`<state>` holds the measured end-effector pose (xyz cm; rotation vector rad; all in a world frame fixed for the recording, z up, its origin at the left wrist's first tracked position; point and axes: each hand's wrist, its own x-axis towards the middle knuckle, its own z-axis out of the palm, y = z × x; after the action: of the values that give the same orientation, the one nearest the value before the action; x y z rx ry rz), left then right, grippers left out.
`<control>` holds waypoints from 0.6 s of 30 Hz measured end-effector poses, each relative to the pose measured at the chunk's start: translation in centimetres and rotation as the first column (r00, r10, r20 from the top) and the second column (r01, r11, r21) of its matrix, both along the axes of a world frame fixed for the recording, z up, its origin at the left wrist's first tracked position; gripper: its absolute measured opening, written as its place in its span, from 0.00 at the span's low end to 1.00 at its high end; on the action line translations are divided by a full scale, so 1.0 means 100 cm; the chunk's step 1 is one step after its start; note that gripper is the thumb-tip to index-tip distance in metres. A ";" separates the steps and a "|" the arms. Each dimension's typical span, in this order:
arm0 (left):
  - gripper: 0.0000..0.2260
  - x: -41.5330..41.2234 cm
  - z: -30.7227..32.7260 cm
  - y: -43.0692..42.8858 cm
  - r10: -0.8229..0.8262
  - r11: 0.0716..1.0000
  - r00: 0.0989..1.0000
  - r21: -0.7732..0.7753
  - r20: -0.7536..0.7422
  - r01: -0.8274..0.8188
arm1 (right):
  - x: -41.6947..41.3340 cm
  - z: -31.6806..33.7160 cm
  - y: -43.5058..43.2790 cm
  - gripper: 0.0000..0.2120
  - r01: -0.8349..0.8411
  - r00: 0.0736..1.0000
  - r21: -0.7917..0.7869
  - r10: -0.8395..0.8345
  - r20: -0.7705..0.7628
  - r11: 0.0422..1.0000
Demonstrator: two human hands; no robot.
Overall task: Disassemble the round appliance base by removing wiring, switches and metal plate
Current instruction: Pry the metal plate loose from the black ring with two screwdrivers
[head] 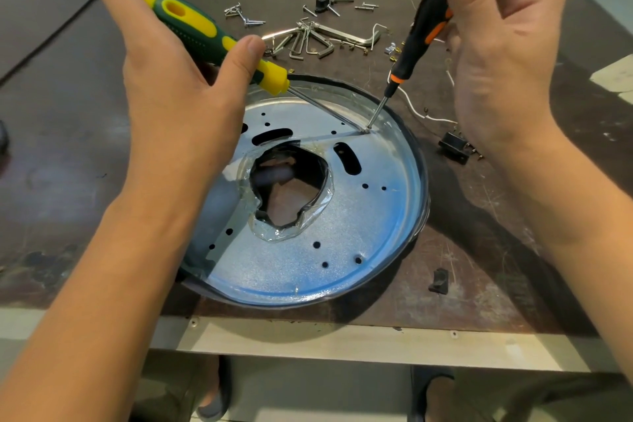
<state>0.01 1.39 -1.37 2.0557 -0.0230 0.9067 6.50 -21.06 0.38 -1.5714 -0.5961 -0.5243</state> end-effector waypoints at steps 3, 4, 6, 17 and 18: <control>0.21 0.000 0.000 0.000 -0.001 1.000 1.000 -0.004 -0.002 0.001 | 0.002 0.001 0.000 0.08 0.039 0.995 -0.055 -0.034 0.091 0.998; 0.21 0.000 0.000 0.000 -0.002 1.000 1.000 -0.003 -0.001 0.002 | 0.003 0.000 -0.001 0.09 0.032 0.995 -0.057 -0.026 0.097 0.998; 0.21 0.000 0.000 0.000 -0.003 1.000 1.000 -0.002 0.001 0.003 | 0.005 -0.001 -0.003 0.07 -0.007 0.998 -0.039 0.009 0.063 0.999; 0.21 0.000 0.000 0.000 0.000 1.000 1.000 0.004 -0.007 0.001 | 0.005 -0.001 -0.004 0.10 -0.032 0.999 -0.068 0.035 0.040 0.997; 0.21 0.000 0.000 0.000 0.000 1.000 1.000 0.004 -0.007 0.000 | 0.004 -0.001 -0.004 0.09 -0.054 0.999 -0.040 0.054 0.005 0.998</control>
<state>0.00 1.41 -1.38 2.0620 -0.0212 0.8998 6.95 -21.44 0.29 -1.5870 -0.6558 -0.4792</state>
